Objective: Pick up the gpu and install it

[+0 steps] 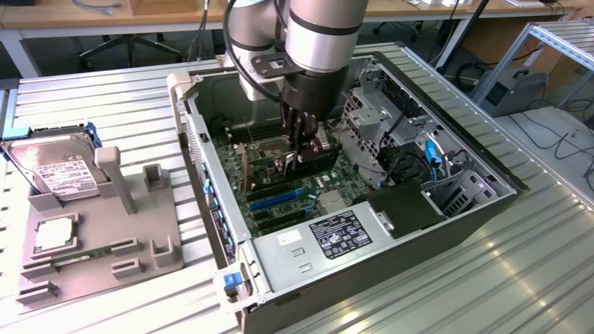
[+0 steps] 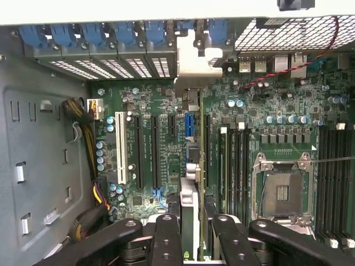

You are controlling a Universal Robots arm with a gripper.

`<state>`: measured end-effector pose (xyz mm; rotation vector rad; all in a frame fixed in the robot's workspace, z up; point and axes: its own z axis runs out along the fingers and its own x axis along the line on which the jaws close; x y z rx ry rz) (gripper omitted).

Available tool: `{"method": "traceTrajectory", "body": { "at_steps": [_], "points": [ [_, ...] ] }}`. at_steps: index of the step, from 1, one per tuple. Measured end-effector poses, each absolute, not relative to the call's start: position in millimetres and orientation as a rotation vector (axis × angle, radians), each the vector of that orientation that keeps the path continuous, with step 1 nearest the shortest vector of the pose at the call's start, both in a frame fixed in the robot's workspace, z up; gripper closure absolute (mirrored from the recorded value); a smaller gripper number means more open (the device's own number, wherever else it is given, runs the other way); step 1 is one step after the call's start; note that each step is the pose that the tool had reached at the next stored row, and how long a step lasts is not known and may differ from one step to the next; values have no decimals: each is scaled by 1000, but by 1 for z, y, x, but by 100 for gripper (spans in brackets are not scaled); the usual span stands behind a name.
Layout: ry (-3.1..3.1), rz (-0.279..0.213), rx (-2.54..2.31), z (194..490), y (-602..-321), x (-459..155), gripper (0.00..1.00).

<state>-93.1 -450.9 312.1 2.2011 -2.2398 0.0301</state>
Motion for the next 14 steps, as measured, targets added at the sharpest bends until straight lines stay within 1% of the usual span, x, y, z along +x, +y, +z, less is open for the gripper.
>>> {"method": "traceTrajectory", "body": {
  "at_steps": [14],
  "points": [
    [-2234,30,2207,302,-451,-97,73]
  ]
}}
